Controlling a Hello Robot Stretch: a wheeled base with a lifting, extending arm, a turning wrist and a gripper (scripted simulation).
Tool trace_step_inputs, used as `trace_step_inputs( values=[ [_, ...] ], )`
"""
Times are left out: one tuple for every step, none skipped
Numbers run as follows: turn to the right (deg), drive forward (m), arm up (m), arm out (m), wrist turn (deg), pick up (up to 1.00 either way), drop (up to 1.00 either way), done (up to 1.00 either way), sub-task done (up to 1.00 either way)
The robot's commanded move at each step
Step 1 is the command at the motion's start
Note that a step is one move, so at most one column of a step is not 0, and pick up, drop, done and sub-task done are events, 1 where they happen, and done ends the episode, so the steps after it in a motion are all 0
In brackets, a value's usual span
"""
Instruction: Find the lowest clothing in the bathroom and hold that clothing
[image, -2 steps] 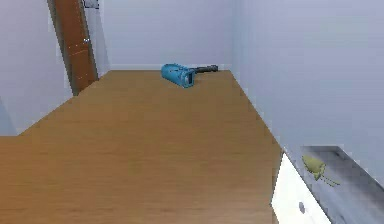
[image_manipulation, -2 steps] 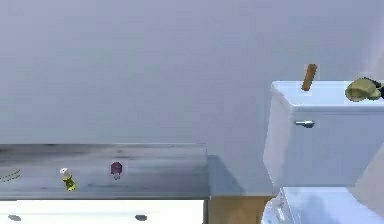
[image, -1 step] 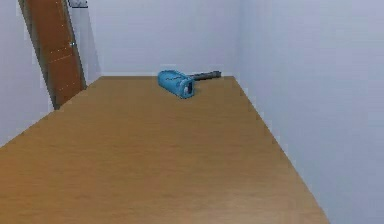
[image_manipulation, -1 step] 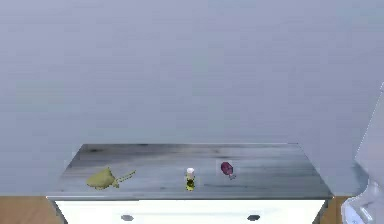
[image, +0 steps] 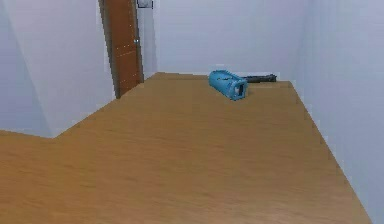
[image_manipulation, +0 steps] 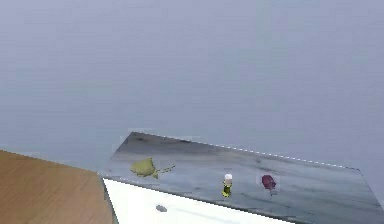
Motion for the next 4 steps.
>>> trace_step_inputs(
  values=[
    [0.0, 0.0, 0.5, 0.0, 0.0, 0.0, 0.0, 0.0, 0.0],
    [0.0, 0.0, 0.22, 0.0, 0.0, 0.0, 0.0, 0.0, 0.0],
    [0.0, 0.0, 0.0, 0.46, 0.0, 0.0, 0.0, 0.0, 0.0],
    [0.0, 0.0, 0.0, 0.0, 45.0, 0.0, 0.0, 0.0, 0.0]
  ],
)
